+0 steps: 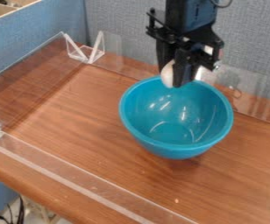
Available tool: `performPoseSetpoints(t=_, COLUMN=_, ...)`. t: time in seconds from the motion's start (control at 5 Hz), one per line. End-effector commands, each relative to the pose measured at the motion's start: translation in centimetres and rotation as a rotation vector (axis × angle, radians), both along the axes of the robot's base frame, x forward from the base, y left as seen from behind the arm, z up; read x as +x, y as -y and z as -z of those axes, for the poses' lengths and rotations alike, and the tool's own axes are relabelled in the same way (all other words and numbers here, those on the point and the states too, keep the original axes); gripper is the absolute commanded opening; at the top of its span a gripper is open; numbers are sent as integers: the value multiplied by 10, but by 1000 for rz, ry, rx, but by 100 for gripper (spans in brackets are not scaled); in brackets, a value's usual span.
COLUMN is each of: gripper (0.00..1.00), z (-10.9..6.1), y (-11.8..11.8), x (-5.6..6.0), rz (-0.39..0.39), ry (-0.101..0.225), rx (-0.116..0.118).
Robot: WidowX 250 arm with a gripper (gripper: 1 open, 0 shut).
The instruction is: Put the mushroom in the blue bowl
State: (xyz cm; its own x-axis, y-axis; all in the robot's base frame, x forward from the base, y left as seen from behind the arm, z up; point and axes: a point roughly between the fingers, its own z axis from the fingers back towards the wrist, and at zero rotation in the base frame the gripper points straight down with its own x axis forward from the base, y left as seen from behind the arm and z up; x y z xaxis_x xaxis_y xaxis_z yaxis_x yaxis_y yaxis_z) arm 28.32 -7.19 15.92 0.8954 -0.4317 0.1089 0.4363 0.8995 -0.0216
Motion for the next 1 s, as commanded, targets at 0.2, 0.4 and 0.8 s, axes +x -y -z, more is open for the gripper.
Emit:
performPoseSetpoints(t=0.2, gripper=0, z=-7, y=-9, x=-5, rz=-85, ry=49, rx=-14)
performPoseSetpoints(t=0.4, gripper=0, z=-7, y=-19, x=-6, rz=-138, ry=43, rx=-15)
performPoseSetpoints(t=0.8, gripper=0, z=7, y=-18, x=6, rz=-46, ry=12, rx=-7)
